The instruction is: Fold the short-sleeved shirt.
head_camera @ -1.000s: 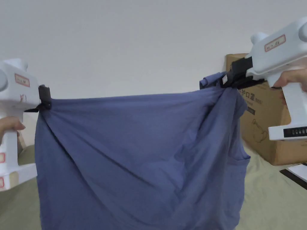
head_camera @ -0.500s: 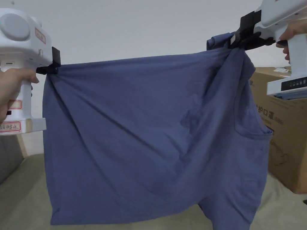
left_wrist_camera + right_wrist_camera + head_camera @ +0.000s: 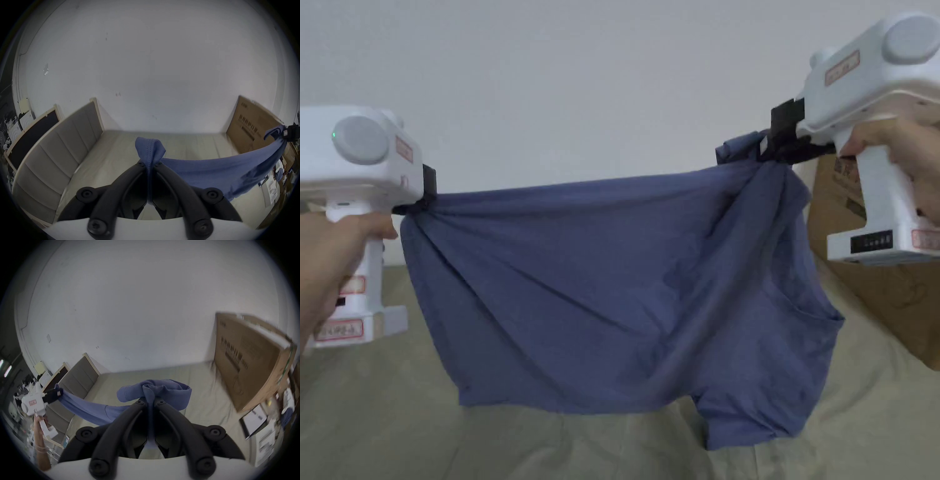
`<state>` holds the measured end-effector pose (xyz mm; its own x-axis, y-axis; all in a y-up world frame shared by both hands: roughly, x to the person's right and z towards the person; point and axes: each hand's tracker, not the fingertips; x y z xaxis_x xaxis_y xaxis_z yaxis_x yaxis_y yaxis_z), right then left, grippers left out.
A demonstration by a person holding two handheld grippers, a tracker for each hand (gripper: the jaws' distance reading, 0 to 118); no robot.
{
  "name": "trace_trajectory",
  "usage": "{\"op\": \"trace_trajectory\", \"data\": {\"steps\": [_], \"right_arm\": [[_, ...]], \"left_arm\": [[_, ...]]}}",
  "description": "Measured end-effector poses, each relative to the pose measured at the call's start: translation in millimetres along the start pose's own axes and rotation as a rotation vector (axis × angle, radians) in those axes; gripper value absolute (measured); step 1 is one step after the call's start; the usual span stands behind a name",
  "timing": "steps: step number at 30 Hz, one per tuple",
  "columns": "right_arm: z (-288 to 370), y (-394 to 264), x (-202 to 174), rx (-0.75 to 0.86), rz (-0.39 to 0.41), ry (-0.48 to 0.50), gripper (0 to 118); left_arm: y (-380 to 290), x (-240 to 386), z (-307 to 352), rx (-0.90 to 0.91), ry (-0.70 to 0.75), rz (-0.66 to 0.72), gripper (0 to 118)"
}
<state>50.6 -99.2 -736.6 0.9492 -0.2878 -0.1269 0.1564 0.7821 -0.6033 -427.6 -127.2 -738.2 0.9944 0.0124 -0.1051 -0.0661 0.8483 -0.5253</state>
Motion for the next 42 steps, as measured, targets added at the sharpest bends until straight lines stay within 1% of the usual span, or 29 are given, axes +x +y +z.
{"op": "trace_trajectory", "data": {"steps": [4,6,7,8,9,10,12,14,16,18,19,21,22,23,25,26,27,29,30,31,32,33,34,35,36,38,40,41,42], "right_arm": [[-64,-76,25,-0.142,-0.064,-0.015,6],[-81,-118,36,-0.205,-0.103,0.003,6],[-85,-144,42,-0.233,-0.149,0.016,6],[-84,-173,47,-0.242,-0.201,0.059,6],[-81,-199,54,-0.268,-0.212,0.107,6],[-76,-224,60,-0.283,-0.224,0.114,6],[-54,-280,65,-0.296,-0.225,0.08,6],[-26,-335,75,-0.32,-0.253,0.073,6],[5,-377,77,-0.35,-0.325,0.091,6],[35,-413,78,-0.389,-0.366,0.096,6],[51,-430,76,-0.389,-0.332,0.105,6],[76,-456,71,-0.428,-0.275,0.057,6],[86,-467,68,-0.437,-0.244,0.069,6],[95,-477,62,-0.453,-0.248,0.056,6],[104,-491,57,-0.482,-0.2,0.031,6],[105,-495,55,-0.491,-0.185,-0.005,6],[105,-497,54,-0.489,-0.179,-0.021,6],[109,-497,53,-0.464,-0.209,-0.009,7],[112,-495,52,-0.447,-0.23,-0.001,11],[114,-493,51,-0.436,-0.233,0.01,24],[116,-488,48,-0.443,-0.215,0.002,62],[118,-486,46,-0.449,-0.167,-0.028,93],[121,-483,45,-0.442,-0.128,-0.051,108],[126,-478,42,-0.424,-0.096,-0.063,111],[131,-471,41,-0.405,-0.073,-0.056,109],[136,-457,41,-0.395,-0.08,-0.039,109],[136,-444,49,-0.346,-0.105,-0.019,108],[135,-435,52,-0.324,-0.127,0.009,100],[133,-428,54,-0.301,-0.149,0.022,85]], "left_arm": [[-75,-2,-44,-0.137,0.017,0.005,1],[-117,-5,-55,-0.217,0.007,0.002,1],[-145,-8,-51,-0.228,0.016,0.041,1],[-174,-12,-49,-0.255,-0.012,0.041,1],[-201,-17,-44,-0.269,-0.02,0.048,1],[-223,-22,-39,-0.283,-0.02,0.062,1],[-268,-35,-21,-0.312,-0.014,0.114,1],[-308,-46,2,-0.346,-0.035,0.102,1],[-333,-58,18,-0.407,-0.046,0.071,1],[-354,-68,42,-0.427,-0.039,0.11,1],[-365,-72,56,-0.441,-0.061,0.125,1],[-383,-75,79,-0.474,-0.055,0.104,1],[-390,-75,89,-0.473,-0.05,0.104,1],[-400,-75,103,-0.471,-0.035,0.102,1],[-414,-74,119,-0.473,-0.034,0.095,1],[-420,-72,125,-0.479,-0.036,0.068,2],[-427,-69,130,-0.486,-0.041,0.04,2],[-431,-70,133,-0.489,-0.044,0.032,4],[-432,-74,137,-0.474,-0.035,0.063,8],[-432,-78,139,-0.47,-0.034,0.095,20],[-428,-81,141,-0.48,-0.024,0.103,51],[-426,-84,144,-0.466,-0.021,0.112,75],[-422,-86,147,-0.448,-0.023,0.116,94],[-417,-88,152,-0.439,-0.028,0.11,104],[-409,-88,155,-0.43,-0.029,0.102,104],[-392,-87,162,-0.372,-0.038,0.083,104],[-377,-83,166,-0.33,-0.062,0.082,100],[-368,-80,165,-0.298,-0.098,0.095,86],[-362,-77,163,-0.277,-0.127,0.096,61]]}}
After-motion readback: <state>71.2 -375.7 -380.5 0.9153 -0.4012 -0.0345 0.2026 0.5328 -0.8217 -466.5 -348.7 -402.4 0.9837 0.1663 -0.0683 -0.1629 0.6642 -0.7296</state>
